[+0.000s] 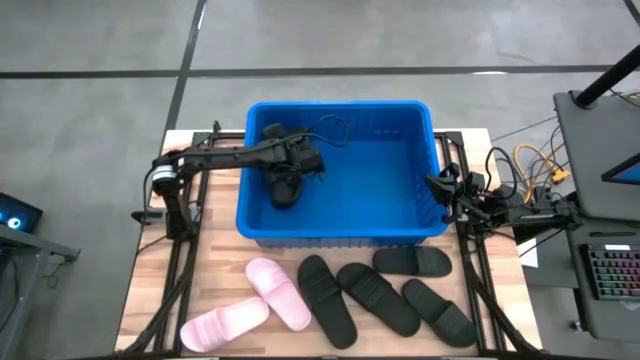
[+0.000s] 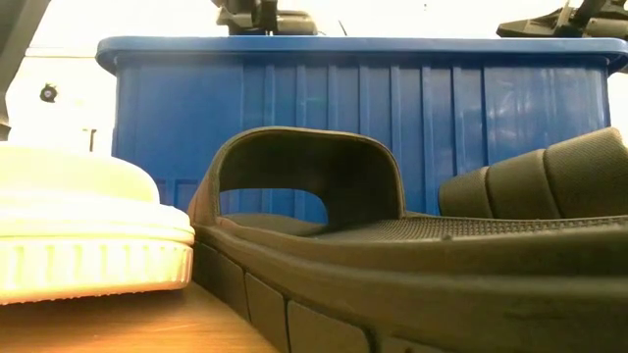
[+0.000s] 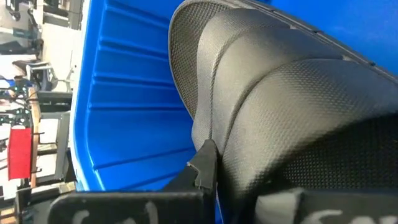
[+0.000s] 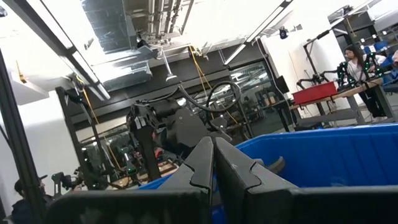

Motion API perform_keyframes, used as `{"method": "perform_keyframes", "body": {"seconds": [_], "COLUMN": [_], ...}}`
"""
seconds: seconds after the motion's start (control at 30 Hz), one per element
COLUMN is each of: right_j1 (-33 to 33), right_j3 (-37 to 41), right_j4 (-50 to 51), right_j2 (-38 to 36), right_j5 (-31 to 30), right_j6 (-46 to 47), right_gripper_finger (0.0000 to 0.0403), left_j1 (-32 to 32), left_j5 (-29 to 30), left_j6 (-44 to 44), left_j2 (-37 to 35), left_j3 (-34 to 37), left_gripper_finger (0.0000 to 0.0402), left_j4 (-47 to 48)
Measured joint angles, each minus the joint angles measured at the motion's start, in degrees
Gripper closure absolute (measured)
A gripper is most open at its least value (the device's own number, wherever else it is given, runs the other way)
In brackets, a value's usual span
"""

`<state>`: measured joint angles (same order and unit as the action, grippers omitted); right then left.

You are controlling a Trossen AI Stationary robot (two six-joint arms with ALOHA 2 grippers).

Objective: Pick and place slides into bin
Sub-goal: Put the black slide into the blue bin

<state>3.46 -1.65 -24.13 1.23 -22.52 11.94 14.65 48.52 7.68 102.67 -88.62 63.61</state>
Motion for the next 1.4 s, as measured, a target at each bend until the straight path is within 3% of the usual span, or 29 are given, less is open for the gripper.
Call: {"method": "perform_keyframes", "body": {"seconds": [0.37, 0.77, 1.4], "right_j1": [0.0, 0.0, 0.0], "right_j3": [0.0, 0.0, 0.02], "right_j4": [-0.01, 0.03, 0.27], "right_j2": [0.0, 0.04, 0.04], "right_j5": [-0.02, -0.02, -0.03], "right_j6": [-0.05, -0.24, -1.05], "right_gripper_finger": [0.0394, 0.0394, 0.0394], "left_j1": [2.07, 2.89, 3.05], "left_j5": [-0.24, 0.05, 4.83], "left_j6": [0.36, 9.92, 6.29], "left_j2": [2.25, 9.61, 9.07], "left_j3": [0.22, 0.19, -0.19], "left_gripper_finger": [0.0401, 0.0401, 0.0401], "left_j4": [5.07, 12.05, 12.41]}}
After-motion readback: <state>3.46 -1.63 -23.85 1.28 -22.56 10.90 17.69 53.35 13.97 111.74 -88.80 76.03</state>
